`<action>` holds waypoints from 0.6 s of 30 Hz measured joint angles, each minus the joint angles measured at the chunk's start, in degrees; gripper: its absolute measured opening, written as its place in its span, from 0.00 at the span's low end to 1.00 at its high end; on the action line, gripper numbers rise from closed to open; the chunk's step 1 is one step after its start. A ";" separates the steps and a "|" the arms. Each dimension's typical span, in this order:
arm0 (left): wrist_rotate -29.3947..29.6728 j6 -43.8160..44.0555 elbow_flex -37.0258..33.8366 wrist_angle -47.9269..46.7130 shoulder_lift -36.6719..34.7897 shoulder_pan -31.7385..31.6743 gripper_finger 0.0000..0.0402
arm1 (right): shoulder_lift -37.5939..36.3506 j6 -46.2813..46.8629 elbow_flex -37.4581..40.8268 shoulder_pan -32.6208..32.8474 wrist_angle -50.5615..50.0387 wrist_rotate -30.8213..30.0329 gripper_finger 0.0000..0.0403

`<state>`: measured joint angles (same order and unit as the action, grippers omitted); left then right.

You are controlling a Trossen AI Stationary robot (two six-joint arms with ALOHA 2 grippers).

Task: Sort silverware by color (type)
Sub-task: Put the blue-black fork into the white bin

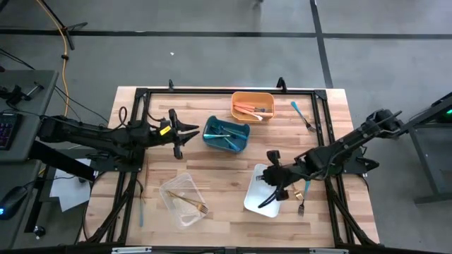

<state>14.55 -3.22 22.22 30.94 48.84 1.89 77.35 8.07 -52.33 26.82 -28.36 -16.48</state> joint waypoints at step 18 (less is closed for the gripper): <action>0.15 0.04 0.02 -2.50 0.00 0.04 0.19 | 20.93 -2.51 -19.19 1.36 -21.46 11.21 0.00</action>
<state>14.70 -3.18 22.24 28.43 48.84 1.93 98.28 5.56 -71.52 28.18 -49.82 -5.27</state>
